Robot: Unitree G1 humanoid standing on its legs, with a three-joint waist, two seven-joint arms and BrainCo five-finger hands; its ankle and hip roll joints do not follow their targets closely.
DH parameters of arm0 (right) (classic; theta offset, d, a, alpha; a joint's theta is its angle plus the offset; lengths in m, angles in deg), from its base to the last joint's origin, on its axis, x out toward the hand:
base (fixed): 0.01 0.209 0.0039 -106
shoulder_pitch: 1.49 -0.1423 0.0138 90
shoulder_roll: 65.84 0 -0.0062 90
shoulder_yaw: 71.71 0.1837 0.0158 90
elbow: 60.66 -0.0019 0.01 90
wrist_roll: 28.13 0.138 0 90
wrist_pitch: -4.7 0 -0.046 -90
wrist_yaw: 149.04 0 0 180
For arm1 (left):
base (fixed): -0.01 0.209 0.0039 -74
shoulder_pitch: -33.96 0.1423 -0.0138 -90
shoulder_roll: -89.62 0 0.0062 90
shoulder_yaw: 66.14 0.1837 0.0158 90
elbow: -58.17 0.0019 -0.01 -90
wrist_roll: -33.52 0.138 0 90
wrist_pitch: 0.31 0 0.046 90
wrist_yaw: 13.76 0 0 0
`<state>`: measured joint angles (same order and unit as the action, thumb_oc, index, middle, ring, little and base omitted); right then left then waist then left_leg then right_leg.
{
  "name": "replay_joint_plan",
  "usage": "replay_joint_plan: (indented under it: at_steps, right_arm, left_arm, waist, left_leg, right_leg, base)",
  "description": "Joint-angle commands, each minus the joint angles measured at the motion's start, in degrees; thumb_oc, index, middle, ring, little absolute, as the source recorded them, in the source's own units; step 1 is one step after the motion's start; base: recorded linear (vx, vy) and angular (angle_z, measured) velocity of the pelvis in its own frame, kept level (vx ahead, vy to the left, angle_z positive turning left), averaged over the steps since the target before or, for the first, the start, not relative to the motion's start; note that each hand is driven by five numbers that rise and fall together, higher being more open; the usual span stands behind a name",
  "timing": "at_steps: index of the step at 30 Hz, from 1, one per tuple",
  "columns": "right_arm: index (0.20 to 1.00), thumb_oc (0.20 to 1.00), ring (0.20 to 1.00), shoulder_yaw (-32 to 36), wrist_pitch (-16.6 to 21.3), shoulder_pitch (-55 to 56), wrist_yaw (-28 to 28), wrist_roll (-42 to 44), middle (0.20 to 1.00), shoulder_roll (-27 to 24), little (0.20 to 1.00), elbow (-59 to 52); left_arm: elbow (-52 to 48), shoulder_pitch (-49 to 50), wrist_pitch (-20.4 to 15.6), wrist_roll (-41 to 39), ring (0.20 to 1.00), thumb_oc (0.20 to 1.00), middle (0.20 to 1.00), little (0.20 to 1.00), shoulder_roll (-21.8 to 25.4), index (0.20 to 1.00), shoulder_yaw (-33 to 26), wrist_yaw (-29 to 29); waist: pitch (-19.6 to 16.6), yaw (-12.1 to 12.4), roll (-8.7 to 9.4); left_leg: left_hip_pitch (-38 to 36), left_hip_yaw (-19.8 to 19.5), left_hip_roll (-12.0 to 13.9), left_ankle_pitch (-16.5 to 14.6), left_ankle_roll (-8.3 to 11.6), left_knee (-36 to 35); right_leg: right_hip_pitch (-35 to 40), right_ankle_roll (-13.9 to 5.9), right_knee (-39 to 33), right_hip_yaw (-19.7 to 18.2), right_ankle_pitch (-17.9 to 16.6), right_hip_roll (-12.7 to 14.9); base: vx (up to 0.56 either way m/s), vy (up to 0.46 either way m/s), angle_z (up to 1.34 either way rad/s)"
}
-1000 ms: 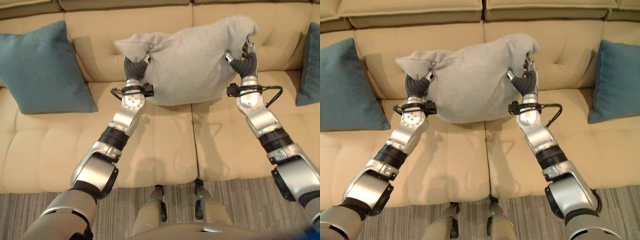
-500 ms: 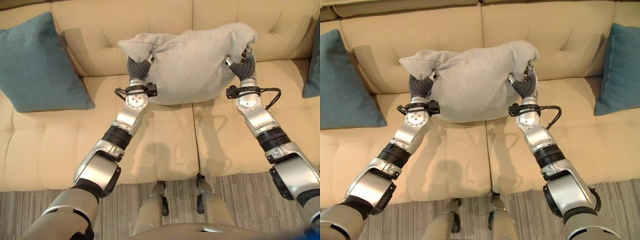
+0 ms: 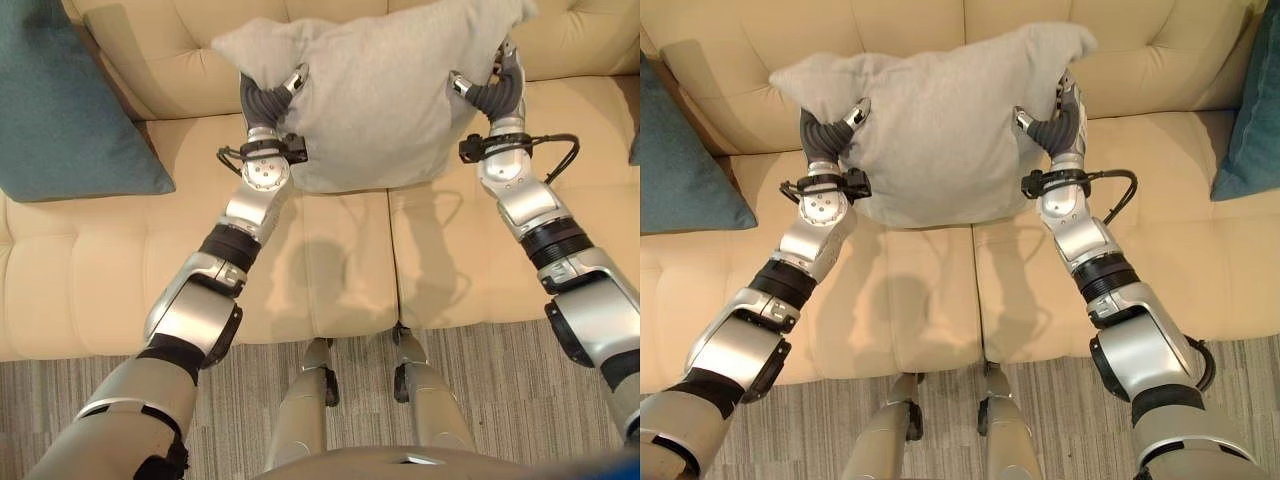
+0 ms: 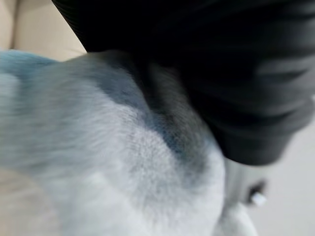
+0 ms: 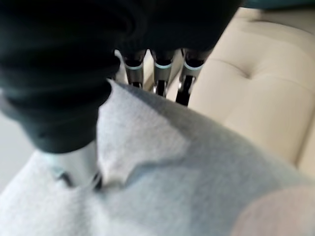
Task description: Pick up all the scattered cushions and arrange them neatly on the sofa.
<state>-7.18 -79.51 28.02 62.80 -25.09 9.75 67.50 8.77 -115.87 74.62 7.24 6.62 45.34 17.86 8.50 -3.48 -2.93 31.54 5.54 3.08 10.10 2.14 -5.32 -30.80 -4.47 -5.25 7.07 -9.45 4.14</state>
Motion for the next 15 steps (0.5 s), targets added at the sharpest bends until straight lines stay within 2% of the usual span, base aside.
replay_joint_plan:
  at_steps: [1, 6, 8, 11, 13, 15]
  right_arm:
    - [1.000, 1.000, 1.000, -1.4, 0.7, -10.3, 4.1, -5.2, 1.000, -2.4, 1.000, 2.9]
    - [1.000, 1.000, 1.000, -4.4, -1.8, -14.8, 3.9, -3.6, 1.000, -5.7, 1.000, 10.0]
    - [1.000, 1.000, 1.000, -7.4, -3.1, -17.3, 2.3, -2.9, 1.000, -9.9, 1.000, 13.1]
    - [1.000, 1.000, 1.000, -7.4, -3.3, -17.0, 1.6, -1.7, 1.000, -11.7, 1.000, 13.5]
    - [1.000, 1.000, 1.000, -5.9, -3.0, -14.0, 0.3, -0.2, 1.000, -15.1, 1.000, 13.7]
    - [1.000, 1.000, 1.000, -5.2, -2.7, -12.1, -0.2, -0.3, 1.000, -17.0, 1.000, 13.4]
  left_arm:
    - [4.4, -8.0, -1.8, 2.3, 1.000, 1.000, 1.000, 1.000, 2.9, 1.000, 2.7, -0.1]
    - [9.9, -11.1, -0.6, 0.9, 1.000, 1.000, 1.000, 1.000, 6.0, 1.000, 3.5, -0.8]
    - [12.7, -11.9, 0.1, 0.4, 1.000, 1.000, 1.000, 1.000, 9.4, 1.000, 3.8, -1.8]
    - [13.6, -11.2, 0.5, -0.3, 1.000, 1.000, 1.000, 1.000, 10.8, 1.000, 3.4, -2.5]
    - [14.5, -8.9, 1.0, 0.4, 1.000, 1.000, 1.000, 1.000, 14.5, 1.000, 3.2, -4.7]
    - [13.8, -7.7, 1.0, 1.3, 1.000, 1.000, 1.000, 1.000, 16.2, 1.000, 3.0, -5.2]
  waist:
    - [-1.2, 0.8, 1.83]
    - [-1.7, 1.3, 2.05]
    - [-2.0, 1.6, 2.39]
    - [-2.1, 1.8, 2.60]
    - [-2.5, 1.7, 2.93]
    - [-2.8, 1.7, 3.03]
  left_leg:
    - [-0.5, -0.3, -1.5, -2.1, 4.84, 0.3]
    - [-0.9, -0.7, -1.8, -2.2, 4.98, 0.3]
    - [-1.5, -0.7, -1.8, -2.2, 5.11, 0.3]
    - [-1.9, -0.7, -1.7, -2.3, 5.15, 0.3]
    - [-2.7, -0.7, -1.7, -2.5, 5.19, 0.3]
    - [-3.1, -0.5, -1.7, -2.7, 5.18, 0.3]
  right_leg:
    - [-0.1, -5.15, 0.3, -0.5, 1.4, 0.5]
    - [0.7, -5.27, 0.3, 0.0, 1.4, 0.7]
    - [1.2, -5.36, 0.3, 0.4, 1.3, 0.7]
    - [1.7, -5.36, 0.3, 0.5, 1.4, 0.8]
    - [2.6, -5.44, 0.3, 0.8, 1.6, 0.8]
    - [3.0, -5.50, 0.3, 0.9, 1.5, 0.9]
  base:
    - [0.00, 0.000, 0.00]
    - [0.00, 0.001, 0.05]
    - [0.00, 0.005, 0.15]
    - [0.00, 0.006, 0.08]
    - [0.02, 0.012, 0.07]
    - [0.01, 0.008, 0.05]
